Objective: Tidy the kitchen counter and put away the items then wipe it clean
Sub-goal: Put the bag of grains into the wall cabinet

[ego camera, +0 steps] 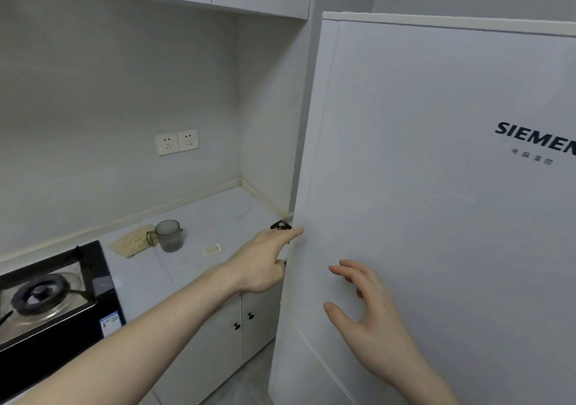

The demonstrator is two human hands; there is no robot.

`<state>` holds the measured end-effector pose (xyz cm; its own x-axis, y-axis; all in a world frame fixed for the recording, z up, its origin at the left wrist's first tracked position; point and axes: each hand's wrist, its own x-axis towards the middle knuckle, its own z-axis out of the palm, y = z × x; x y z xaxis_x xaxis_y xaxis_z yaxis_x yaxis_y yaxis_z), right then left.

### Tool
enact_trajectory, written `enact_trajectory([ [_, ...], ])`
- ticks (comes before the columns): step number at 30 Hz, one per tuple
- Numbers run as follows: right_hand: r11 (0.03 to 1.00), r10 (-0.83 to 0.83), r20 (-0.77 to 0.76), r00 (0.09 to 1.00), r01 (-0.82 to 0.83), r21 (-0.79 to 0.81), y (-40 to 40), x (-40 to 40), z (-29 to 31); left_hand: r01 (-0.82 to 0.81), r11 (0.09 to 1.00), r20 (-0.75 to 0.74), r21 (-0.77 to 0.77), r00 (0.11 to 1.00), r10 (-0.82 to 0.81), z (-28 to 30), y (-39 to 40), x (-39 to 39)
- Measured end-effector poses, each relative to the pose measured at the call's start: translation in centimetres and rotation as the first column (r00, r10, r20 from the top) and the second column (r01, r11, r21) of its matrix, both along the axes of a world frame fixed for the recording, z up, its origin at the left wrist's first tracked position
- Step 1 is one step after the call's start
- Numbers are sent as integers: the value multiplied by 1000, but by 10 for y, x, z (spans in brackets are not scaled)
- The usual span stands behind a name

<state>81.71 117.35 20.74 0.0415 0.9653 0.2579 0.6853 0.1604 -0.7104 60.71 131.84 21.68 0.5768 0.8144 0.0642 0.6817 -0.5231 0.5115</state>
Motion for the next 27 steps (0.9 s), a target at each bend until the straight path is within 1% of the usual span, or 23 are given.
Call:
enact_trajectory([
  [3, 999, 31, -14, 999, -32, -33, 11, -22, -3, -50, 998, -14, 39, 999, 50, -22, -14, -54],
  [6, 994, 82, -8, 997, -82, -76, 23, -48, -9, -208, 978, 19, 7, 978, 207, -44, -29, -126],
  [10, 970, 210, 10, 978, -207, -130, 49, -105, -19, -439, 898, 85, -27, 894, 439, -63, -62, -213],
  [14, 916, 368, 4, 930, -361, -177, 76, -174, -31, -589, 806, 115, -58, 798, 591, -81, -99, -278],
  [17, 870, 457, -6, 889, -449, -203, 90, -218, -41, -653, 752, 126, -90, 742, 659, -88, -121, -315],
  [21, 790, 575, -31, 818, -565, -238, 109, -271, -56, -754, 644, 134, -132, 630, 765, -88, -144, -353],
  [27, 667, 707, -37, 706, -683, -298, 149, -321, -71, -850, 508, 121, -138, 494, 861, -93, -155, -377],
])
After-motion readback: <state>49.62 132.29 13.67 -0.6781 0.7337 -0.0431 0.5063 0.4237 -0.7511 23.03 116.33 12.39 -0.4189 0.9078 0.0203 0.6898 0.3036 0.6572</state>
